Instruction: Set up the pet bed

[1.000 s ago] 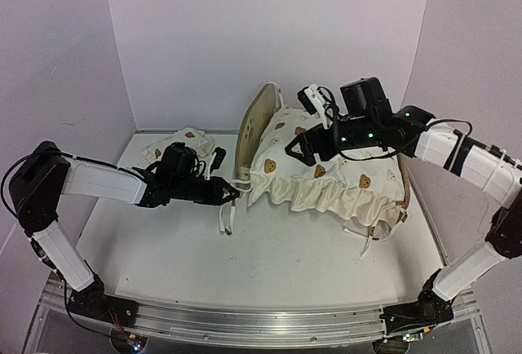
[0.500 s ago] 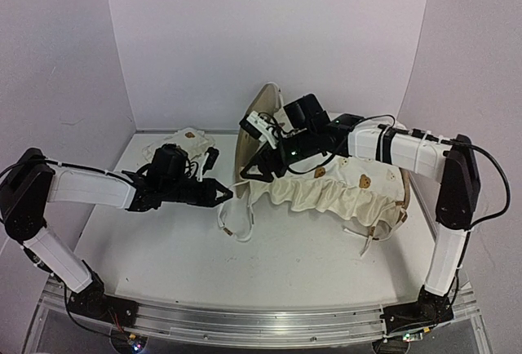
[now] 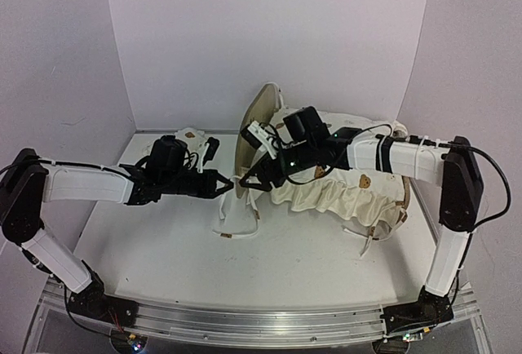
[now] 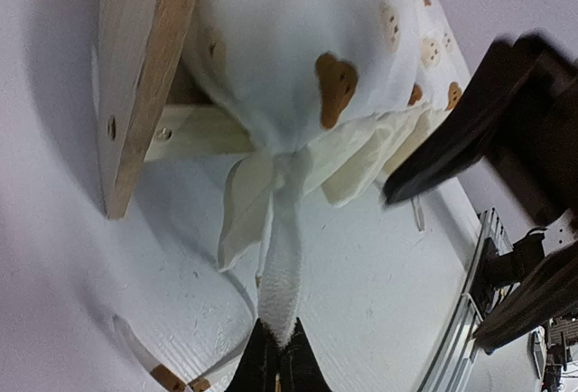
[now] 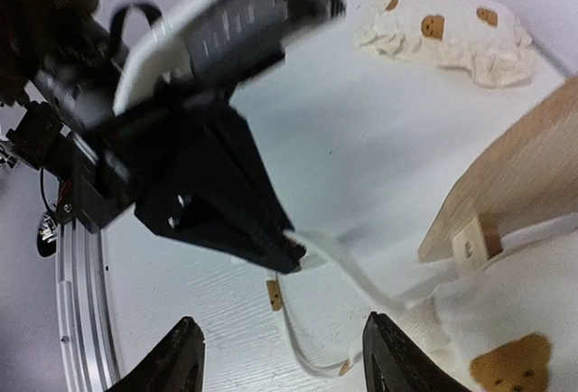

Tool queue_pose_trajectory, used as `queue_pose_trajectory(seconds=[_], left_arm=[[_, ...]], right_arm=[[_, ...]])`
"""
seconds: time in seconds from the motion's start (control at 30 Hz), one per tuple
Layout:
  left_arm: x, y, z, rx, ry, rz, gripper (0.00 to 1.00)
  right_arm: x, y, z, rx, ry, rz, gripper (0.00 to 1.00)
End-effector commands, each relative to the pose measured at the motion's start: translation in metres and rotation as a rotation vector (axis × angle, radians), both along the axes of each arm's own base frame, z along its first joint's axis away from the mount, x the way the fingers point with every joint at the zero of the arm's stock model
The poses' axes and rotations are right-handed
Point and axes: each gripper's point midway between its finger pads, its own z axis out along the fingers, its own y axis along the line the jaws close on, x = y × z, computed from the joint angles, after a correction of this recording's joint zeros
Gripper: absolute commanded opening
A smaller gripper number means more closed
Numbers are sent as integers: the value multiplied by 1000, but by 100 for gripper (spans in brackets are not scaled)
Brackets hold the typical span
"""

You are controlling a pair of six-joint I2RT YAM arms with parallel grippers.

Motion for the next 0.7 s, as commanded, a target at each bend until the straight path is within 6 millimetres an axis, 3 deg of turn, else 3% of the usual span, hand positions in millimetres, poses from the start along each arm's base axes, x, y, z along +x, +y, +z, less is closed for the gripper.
queue_pose_trajectory(seconds=[0.0, 0.17, 0.37, 0.5, 0.67], left_arm=[[19, -16, 81, -125, -156, -10, 0], [23, -28, 97, -164, -158, -46, 0], [23, -29, 105, -183, -154, -46, 0], [25, -28, 110, -189, -162, -33, 0], [26, -31, 112, -195, -160, -43, 0]], right_arm=[[-24, 6, 19, 150, 56, -51, 60], [-22, 11, 22, 288, 75, -132, 42], [-8, 20, 19, 388, 20, -245, 46], [-12, 27, 22, 443, -17, -246, 45], [-12, 41, 9, 436, -30, -242, 44]])
